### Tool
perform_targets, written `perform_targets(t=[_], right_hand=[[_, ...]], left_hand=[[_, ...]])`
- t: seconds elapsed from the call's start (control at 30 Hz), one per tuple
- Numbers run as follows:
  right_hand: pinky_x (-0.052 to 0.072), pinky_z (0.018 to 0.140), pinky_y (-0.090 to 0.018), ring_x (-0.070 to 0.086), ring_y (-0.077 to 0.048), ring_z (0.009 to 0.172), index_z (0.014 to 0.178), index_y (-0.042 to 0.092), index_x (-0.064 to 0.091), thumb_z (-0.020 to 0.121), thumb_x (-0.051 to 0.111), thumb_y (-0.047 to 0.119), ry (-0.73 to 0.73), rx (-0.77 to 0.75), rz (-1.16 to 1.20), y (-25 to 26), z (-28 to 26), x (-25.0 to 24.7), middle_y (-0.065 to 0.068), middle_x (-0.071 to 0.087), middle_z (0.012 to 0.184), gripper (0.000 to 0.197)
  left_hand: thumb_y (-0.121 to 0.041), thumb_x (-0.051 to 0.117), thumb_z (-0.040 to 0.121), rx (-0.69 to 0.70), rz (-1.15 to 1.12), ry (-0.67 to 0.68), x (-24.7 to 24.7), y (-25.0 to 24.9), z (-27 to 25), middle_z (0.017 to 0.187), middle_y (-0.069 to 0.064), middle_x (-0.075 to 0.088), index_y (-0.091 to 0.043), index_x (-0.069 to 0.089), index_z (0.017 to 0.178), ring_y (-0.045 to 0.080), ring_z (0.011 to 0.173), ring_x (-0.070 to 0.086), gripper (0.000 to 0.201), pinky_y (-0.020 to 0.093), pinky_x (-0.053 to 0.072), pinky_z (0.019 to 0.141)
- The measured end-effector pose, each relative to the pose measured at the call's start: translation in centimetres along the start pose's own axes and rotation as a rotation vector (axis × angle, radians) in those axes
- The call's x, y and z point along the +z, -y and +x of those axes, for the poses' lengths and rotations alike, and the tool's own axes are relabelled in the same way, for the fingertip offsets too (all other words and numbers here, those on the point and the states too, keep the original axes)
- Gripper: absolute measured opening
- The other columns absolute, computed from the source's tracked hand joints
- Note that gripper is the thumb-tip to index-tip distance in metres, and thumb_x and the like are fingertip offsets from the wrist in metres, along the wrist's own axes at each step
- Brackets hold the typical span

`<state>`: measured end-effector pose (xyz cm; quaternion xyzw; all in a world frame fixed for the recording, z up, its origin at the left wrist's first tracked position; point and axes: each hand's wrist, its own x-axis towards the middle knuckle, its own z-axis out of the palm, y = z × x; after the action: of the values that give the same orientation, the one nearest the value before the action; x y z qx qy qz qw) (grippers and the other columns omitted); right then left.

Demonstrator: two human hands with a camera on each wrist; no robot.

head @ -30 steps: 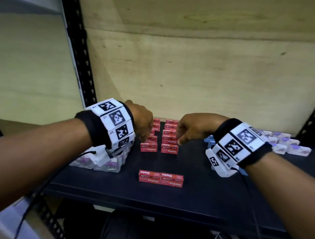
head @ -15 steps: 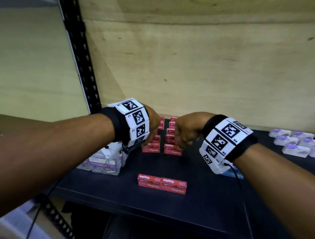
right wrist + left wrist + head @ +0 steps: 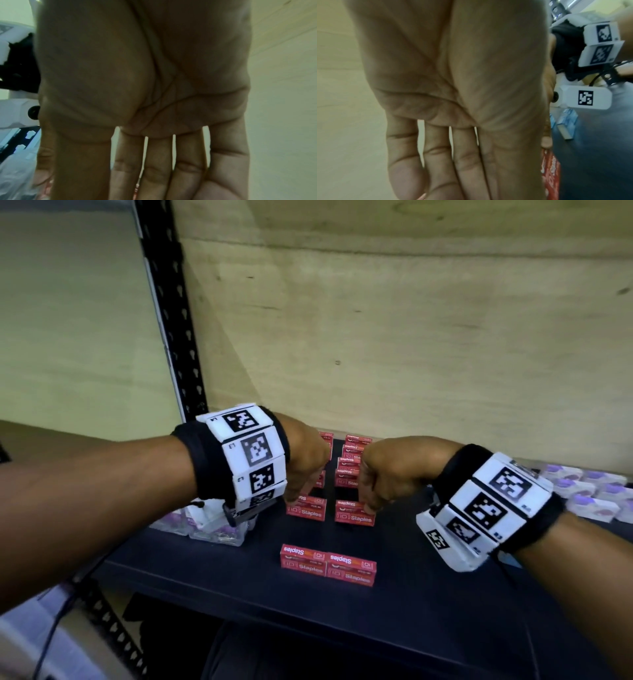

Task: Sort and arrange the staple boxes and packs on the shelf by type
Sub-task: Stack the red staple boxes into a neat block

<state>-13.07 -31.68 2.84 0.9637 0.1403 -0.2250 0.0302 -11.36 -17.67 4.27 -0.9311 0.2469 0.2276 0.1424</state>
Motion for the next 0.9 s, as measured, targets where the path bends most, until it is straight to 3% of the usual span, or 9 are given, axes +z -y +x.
perform_targets(t=[0.1,0.17,0.27,0.4,0.53,0.63,0.77,0.9], right_hand=[[0.049,0.065,-0.020,0.067,-0.008,0.079,0.094,0.021,0.079,0.084,0.074,0.017,-0.043,-0.027,-0.012,-0.2,-0.9,0.8,0.007,0.075,0.088,0.011],[0.052,0.071,-0.022,0.068,-0.008,0.083,0.097,0.024,0.080,0.084,0.074,0.019,-0.028,-0.045,0.006,0.0,-1.6,1.3,0.009,0.075,0.087,0.015],[0.053,0.075,-0.023,0.068,-0.005,0.084,0.096,0.025,0.080,0.085,0.074,0.020,-0.058,-0.055,0.020,0.2,-2.7,2.0,0.013,0.074,0.086,0.014],[0.048,0.069,-0.020,0.065,-0.002,0.079,0.097,0.024,0.079,0.087,0.072,0.022,-0.058,-0.041,0.034,0.3,-4.0,2.8,0.017,0.071,0.082,0.012],[0.057,0.079,-0.028,0.069,-0.007,0.083,0.096,0.025,0.078,0.086,0.072,0.029,-0.058,-0.025,0.015,0.8,-5.1,3.5,0.010,0.076,0.086,0.012],[0.056,0.078,-0.028,0.071,-0.008,0.081,0.096,0.024,0.077,0.087,0.071,0.030,-0.060,-0.017,0.004,1.1,-5.5,3.8,0.006,0.076,0.083,0.012],[0.058,0.085,-0.030,0.072,-0.009,0.083,0.103,0.026,0.074,0.088,0.071,0.029,-0.010,0.005,0.031,1.2,-5.7,3.9,0.006,0.077,0.088,0.015],[0.053,0.094,-0.032,0.066,-0.011,0.100,0.132,0.031,0.057,0.084,0.075,0.034,0.063,-0.004,-0.003,1.3,-6.0,3.6,0.012,0.069,0.114,0.050]], left_hand=[[-0.018,0.074,0.084,0.019,0.025,0.041,0.8,0.0,-0.6,0.085,-0.009,0.063,-0.013,0.072,0.110,-0.002,0.063,0.052,0.027,0.007,0.038,0.047],[-0.018,0.075,0.082,0.033,0.006,0.053,1.6,0.3,-1.1,0.084,-0.010,0.066,-0.014,0.074,0.106,-0.001,0.067,0.056,0.025,0.009,0.044,0.054],[-0.018,0.076,0.081,0.032,-0.037,0.020,2.6,1.0,-1.3,0.089,-0.009,0.069,-0.016,0.075,0.103,0.001,0.073,0.058,0.022,0.021,0.050,0.071],[-0.022,0.075,0.083,0.042,0.002,0.006,3.3,0.8,-2.1,0.080,-0.015,0.065,-0.022,0.075,0.099,0.002,0.075,0.059,0.016,0.017,0.046,0.065],[-0.024,0.074,0.084,0.055,0.006,-0.005,4.1,0.7,-2.8,0.075,-0.017,0.063,-0.024,0.075,0.097,0.003,0.078,0.059,0.013,0.019,0.045,0.066],[-0.025,0.074,0.084,0.068,0.005,-0.029,4.5,0.7,-3.0,0.067,-0.018,0.058,-0.024,0.074,0.095,0.001,0.072,0.055,0.012,0.018,0.045,0.065],[-0.026,0.074,0.084,0.093,0.011,-0.019,4.8,1.0,-3.6,0.080,-0.017,0.060,-0.024,0.071,0.105,0.004,0.080,0.058,0.021,0.024,0.052,0.079],[-0.032,0.078,0.079,0.108,0.044,-0.007,4.9,1.3,-4.2,0.101,-0.014,0.051,-0.032,0.053,0.132,0.009,0.093,0.050,0.058,0.026,0.048,0.084]])
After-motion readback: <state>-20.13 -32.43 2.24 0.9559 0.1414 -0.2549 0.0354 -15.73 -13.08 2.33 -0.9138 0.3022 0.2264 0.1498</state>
